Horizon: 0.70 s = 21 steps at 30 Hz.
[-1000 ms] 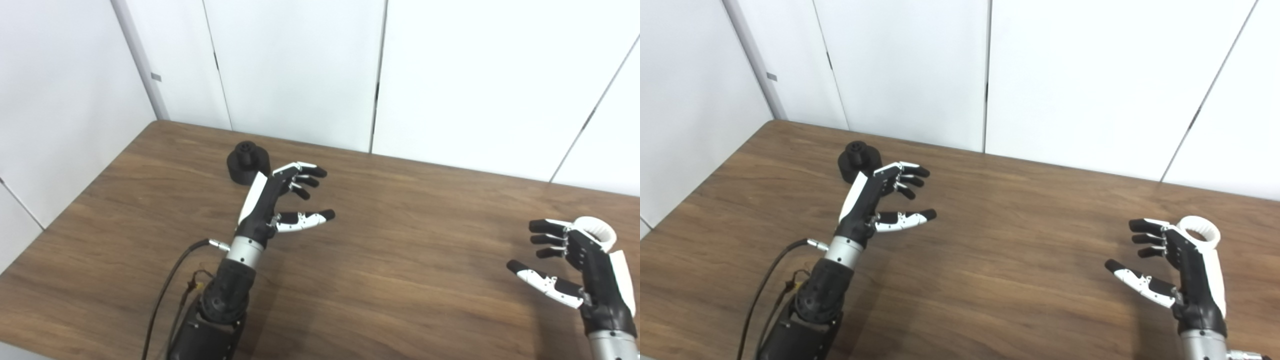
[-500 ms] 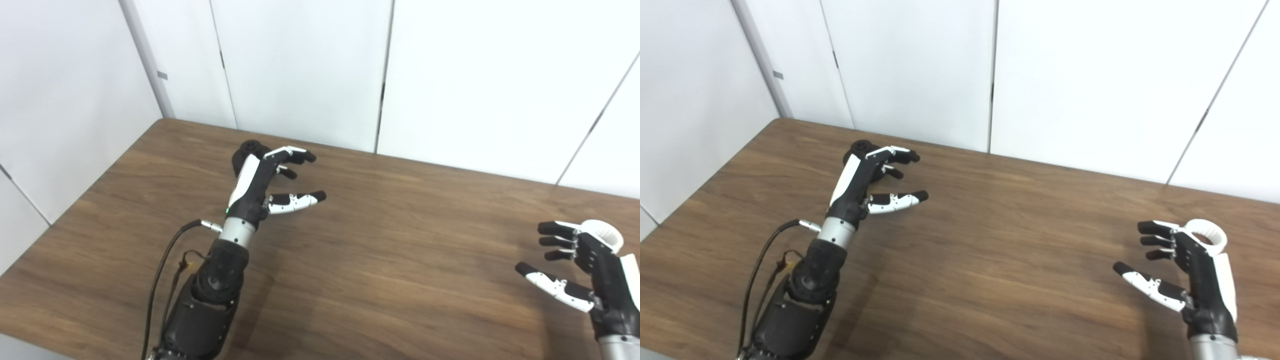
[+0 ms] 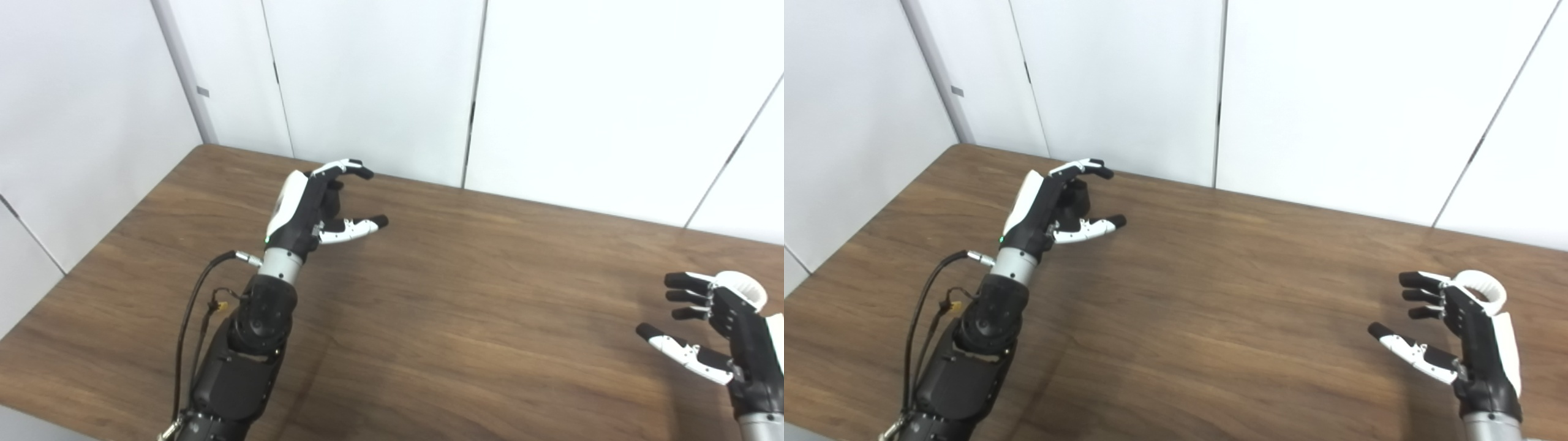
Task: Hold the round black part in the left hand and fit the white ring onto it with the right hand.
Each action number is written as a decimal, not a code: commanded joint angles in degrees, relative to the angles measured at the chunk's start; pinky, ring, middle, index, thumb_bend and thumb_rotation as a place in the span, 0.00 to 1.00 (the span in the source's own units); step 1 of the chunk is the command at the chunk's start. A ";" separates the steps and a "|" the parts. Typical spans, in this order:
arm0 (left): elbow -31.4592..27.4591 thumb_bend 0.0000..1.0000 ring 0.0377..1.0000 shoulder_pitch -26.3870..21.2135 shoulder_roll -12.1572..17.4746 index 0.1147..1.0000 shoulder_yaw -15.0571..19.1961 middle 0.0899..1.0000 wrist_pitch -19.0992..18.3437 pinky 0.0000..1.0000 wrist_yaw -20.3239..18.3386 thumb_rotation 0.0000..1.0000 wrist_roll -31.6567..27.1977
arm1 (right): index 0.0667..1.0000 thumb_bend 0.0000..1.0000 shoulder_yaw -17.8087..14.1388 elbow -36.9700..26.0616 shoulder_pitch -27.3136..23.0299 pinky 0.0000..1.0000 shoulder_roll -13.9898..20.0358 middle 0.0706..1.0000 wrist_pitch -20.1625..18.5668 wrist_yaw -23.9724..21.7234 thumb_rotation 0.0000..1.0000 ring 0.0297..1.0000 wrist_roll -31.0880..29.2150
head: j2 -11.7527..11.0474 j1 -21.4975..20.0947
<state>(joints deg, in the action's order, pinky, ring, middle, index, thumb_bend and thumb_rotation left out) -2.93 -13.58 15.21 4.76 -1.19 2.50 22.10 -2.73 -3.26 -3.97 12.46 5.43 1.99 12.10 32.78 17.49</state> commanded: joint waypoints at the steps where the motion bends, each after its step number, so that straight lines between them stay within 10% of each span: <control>1: -1.29 0.82 0.85 -3.24 1.82 0.62 0.50 0.81 0.67 0.78 0.96 0.18 0.53 | 0.64 0.60 -0.56 -1.47 -1.49 0.56 0.75 0.67 1.88 0.02 0.08 0.66 -0.56 | 0.08 0.07; 21: 1.09 0.84 0.89 -7.79 5.66 0.64 1.59 0.86 -4.30 0.78 2.21 0.20 4.00 | 0.64 0.59 -0.57 -0.97 -1.35 0.54 1.24 0.67 2.44 -0.25 0.06 0.64 -1.00 | 0.18 0.70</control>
<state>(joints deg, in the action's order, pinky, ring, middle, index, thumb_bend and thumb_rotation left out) -1.81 -18.29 19.08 6.06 -6.13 2.91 25.01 -2.76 -3.25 -3.90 12.88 5.45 1.63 11.57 32.87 18.11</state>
